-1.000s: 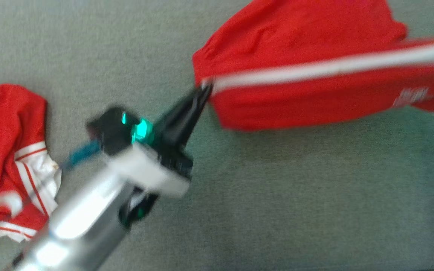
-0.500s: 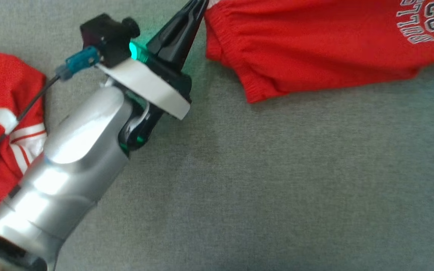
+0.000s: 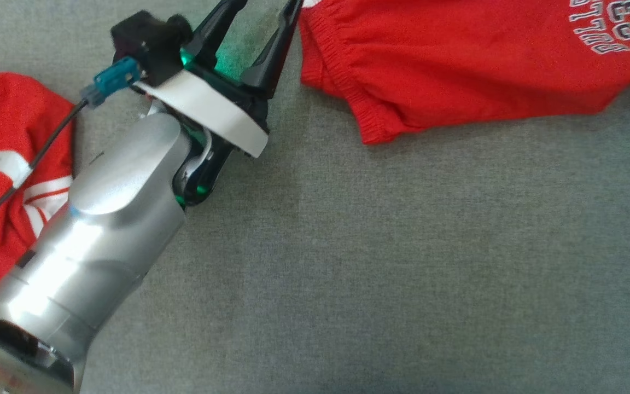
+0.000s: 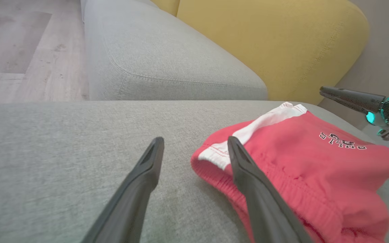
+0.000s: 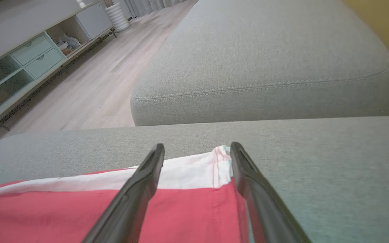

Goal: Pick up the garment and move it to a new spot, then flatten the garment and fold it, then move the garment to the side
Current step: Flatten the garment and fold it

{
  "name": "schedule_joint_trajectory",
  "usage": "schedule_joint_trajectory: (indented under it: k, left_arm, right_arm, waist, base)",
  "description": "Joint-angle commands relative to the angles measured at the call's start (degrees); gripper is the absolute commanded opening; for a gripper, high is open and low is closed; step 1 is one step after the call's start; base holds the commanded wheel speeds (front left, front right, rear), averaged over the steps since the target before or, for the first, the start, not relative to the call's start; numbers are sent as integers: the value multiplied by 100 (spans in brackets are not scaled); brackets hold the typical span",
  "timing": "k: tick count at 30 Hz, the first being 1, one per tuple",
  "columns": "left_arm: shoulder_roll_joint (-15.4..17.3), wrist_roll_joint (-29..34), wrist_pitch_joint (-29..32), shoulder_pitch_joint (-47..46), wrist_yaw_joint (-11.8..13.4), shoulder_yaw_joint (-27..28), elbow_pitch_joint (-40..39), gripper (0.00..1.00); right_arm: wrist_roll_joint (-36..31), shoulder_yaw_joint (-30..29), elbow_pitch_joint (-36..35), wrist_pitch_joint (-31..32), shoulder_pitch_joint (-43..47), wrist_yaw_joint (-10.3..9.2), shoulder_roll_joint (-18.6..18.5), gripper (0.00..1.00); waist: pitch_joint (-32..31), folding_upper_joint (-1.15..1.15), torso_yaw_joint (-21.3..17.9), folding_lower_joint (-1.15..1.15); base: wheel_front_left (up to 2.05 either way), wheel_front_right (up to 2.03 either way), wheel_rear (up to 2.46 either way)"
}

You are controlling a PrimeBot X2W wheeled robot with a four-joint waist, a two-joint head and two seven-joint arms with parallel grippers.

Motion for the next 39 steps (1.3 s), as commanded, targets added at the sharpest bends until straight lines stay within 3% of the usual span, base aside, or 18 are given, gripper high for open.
schedule_joint_trajectory:
  k: [1, 4, 8, 12, 16, 18, 19, 20, 21, 28, 35, 39]
  left_arm:
    - [186, -11, -86, 25, 9, 156, -67, 100]
    - [222, 221, -201, 187, 181, 322, 0, 100]
    - [230, 1036, -230, 629, 848, 984, -462, 100]
    - [67, 2101, -232, 1531, 1569, 1823, -1358, 100]
    - [-284, 2915, -232, 2526, 1960, 2457, -2182, 100]
    - [-487, 3228, -233, 2963, 2003, 2631, -2493, 100]
    - [-592, 3356, -233, 3162, 2001, 2697, -2619, 100]
    - [-693, 3461, -233, 3348, 1983, 2754, -2718, 100]
    - [-777, 3555, -233, 3515, 1952, 2806, -2798, 100]
    - [-1082, 3951, -233, 4273, 1715, 3111, -3013, 100]
    - [-1172, 4196, -233, 4525, 1469, 3484, -3069, 100]
    - [-1197, 4274, -233, 4545, 1334, 3572, -3025, 100]
  right_arm:
    - [56, -11, -107, -85, 53, -4, -259, 100]
    - [128, 57, -63, -204, 225, -4, -439, 100]
    - [81, 125, 208, -375, 591, -4, -472, 100]
    - [-69, 157, 749, -520, 880, -4, -225, 100]
    - [-375, 190, 1454, -587, 976, -4, 99, 100]
    - [-527, 221, 1823, -541, 982, -4, 257, 100]
    - [-602, 239, 1994, -520, 982, -4, 321, 86]
    - [-669, 263, 2132, -514, 982, -4, 377, 32]
    - [-701, 269, 2256, -511, 983, -4, 429, 0]
    - [-724, 180, 2626, -799, 975, -4, 466, 0]
    - [-695, 97, 2578, -992, 1126, -4, -257, 0]
    - [-749, 70, 2554, -1161, 1078, -4, -488, 0]
  waist:
    - [-128, 0, -23, 0]
    - [-308, 0, -4, 0]
    - [-539, 0, 81, 0]
    - [-727, 0, 237, 0]
    - [-857, 0, 434, 0]
    - [-909, 0, 533, 0]
    - [-937, 0, 582, 0]
    - [-968, 0, 625, 0]
    - [-1000, 0, 660, 0]
    - [-1308, 0, 554, 0]
    - [-1549, 0, 88, 0]
    - [-1609, 0, -71, 0]
  base:
    - [0, 0, 0]
    - [0, 0, 0]
    - [0, 0, 0]
    - [0, 0, 0]
    - [0, 0, 0]
    - [0, 0, 0]
    - [0, 0, 0]
    - [0, 0, 0]
    - [0, 0, 0]
    - [0, 0, 0]
    - [0, 0, 0]
    - [0, 0, 0]
